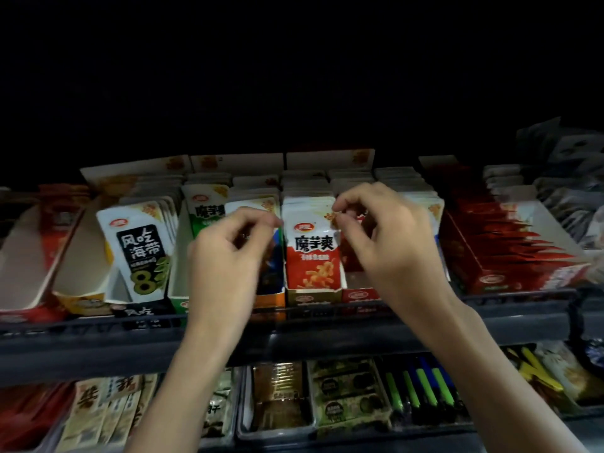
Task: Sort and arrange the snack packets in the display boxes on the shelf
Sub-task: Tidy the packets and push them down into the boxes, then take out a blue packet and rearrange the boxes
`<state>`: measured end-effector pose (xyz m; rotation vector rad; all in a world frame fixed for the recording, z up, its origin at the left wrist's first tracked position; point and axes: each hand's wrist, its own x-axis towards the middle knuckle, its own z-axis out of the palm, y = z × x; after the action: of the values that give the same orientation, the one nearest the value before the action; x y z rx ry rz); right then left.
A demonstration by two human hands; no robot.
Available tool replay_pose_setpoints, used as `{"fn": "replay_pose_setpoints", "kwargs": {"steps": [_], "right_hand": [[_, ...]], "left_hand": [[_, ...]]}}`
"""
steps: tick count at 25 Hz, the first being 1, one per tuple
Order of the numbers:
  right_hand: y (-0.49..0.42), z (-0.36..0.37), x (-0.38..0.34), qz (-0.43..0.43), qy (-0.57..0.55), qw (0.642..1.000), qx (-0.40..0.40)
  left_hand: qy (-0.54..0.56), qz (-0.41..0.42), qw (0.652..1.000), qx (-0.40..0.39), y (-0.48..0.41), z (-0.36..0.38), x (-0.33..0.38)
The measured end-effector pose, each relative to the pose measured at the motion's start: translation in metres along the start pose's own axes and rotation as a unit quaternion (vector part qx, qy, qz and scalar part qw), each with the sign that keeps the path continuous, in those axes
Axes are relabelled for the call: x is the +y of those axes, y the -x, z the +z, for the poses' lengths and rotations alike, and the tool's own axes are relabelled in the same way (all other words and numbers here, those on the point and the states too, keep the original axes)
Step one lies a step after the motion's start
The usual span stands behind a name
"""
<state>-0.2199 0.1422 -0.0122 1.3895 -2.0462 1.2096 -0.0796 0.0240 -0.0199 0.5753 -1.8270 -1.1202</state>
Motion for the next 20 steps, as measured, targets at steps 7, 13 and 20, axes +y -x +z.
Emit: {"fn": "replay_pose_setpoints", "kwargs": {"steps": [7, 13, 20], "right_hand": [[-0.018, 0.067, -0.054, -0.024, 0.055, 0.987, -0.151], [-0.022, 0.096, -0.061, -0.011, 0.136, 0.979, -0.153], [-0.02, 0.096, -0.063, -0.027, 0.1, 0.989, -0.103]], "left_hand": [[0.06, -0.145, 0.981, 0.118, -0.021, -0.05, -0.029], [0.034, -0.196, 0.976, 0.091, -0.027, -0.063, -0.034], [0.025, -0.188, 0.981, 0.052, -0.023, -0.064, -0.031]]}}
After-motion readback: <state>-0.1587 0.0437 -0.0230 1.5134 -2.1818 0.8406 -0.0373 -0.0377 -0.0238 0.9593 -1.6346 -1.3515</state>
